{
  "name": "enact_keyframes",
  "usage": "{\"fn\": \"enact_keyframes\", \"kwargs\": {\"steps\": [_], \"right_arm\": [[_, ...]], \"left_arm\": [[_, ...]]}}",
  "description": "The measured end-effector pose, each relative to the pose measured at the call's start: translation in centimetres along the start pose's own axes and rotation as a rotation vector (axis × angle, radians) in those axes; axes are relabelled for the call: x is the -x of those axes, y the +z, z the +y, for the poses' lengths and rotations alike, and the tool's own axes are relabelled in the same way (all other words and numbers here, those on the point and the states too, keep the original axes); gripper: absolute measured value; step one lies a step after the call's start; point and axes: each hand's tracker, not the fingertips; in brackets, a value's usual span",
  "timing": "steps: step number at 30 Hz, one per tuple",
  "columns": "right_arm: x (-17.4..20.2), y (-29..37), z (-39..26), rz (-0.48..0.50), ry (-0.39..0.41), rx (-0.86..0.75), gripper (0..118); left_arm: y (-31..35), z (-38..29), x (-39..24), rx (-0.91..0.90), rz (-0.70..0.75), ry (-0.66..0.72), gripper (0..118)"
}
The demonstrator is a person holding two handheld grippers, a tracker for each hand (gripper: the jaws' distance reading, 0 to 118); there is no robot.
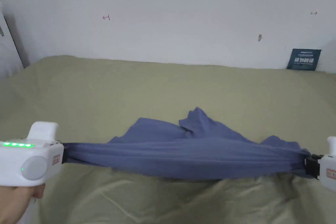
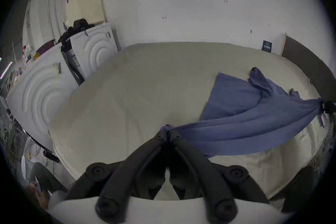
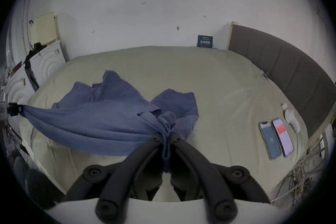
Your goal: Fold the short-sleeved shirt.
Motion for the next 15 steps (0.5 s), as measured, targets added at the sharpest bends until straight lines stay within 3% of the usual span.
{"fn": "enact_keyframes", "kwargs": {"steps": [5,13,14,15], "right_arm": [[-0.5,4.2,-6.3,0.001,0.029,0.028,5],[-0.7,1.8,-12.0,-0.024,-0.029,0.202,7],[-0.5,1.6,-12.2,-0.027,-0.030,0.200,15],[-0.8,0.5,-12.3,-0.026,-0.029,0.205,36]], "left_arm": [[3.6,-6.3,1.4,0.041,-0.048,0.032,1],[0.7,-12.4,1.9,0.200,-0.051,0.086,3],[0.4,-12.4,1.9,0.203,-0.054,0.091,13],[0.3,-12.3,2.0,0.206,-0.058,0.100,42]]}}
